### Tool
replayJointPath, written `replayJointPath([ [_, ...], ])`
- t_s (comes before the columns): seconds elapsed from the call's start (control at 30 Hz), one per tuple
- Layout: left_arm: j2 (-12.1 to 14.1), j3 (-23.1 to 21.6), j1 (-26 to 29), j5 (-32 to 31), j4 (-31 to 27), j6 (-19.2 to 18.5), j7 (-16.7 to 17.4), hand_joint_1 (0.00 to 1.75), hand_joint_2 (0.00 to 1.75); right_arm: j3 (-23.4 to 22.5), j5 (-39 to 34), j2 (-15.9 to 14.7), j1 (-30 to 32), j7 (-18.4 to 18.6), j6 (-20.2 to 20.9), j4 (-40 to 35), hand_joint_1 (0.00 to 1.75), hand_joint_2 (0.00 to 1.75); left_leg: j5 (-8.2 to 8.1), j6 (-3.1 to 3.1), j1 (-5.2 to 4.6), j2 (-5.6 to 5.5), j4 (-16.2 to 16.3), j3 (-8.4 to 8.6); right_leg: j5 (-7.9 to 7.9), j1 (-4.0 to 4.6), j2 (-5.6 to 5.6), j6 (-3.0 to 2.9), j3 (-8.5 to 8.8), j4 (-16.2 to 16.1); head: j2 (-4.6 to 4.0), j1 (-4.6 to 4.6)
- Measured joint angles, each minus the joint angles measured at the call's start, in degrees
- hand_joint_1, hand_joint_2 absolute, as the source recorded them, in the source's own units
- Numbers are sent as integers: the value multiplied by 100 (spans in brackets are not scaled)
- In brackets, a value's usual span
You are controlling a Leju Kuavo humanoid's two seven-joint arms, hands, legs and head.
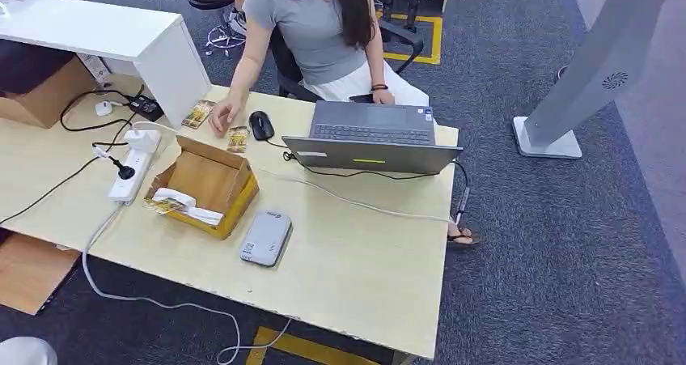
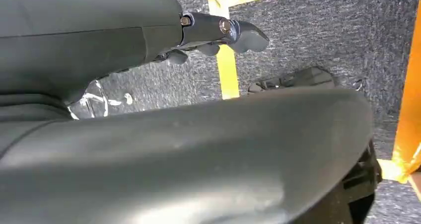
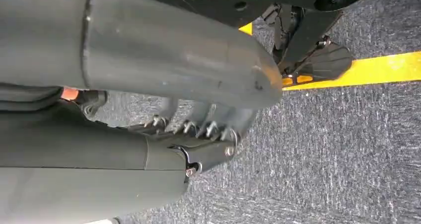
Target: Pass the card to the sensor for recognition and then transmit it.
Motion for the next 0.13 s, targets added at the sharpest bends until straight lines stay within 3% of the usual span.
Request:
replayJointPath([
  [0.03,11,-22,0,0,9,0,0,0,0,13,0,-2,2,-2,-2,-4,0,0,0,0,0,0,0,0,0,0,0,0,0,0,0,0],
  [0.13,28,-68,2,0,9,0,0,0,0,74,0,-7,6,-2,-2,-15,0,0,0,0,0,0,0,0,0,0,0,0,0,0,0,0],
])
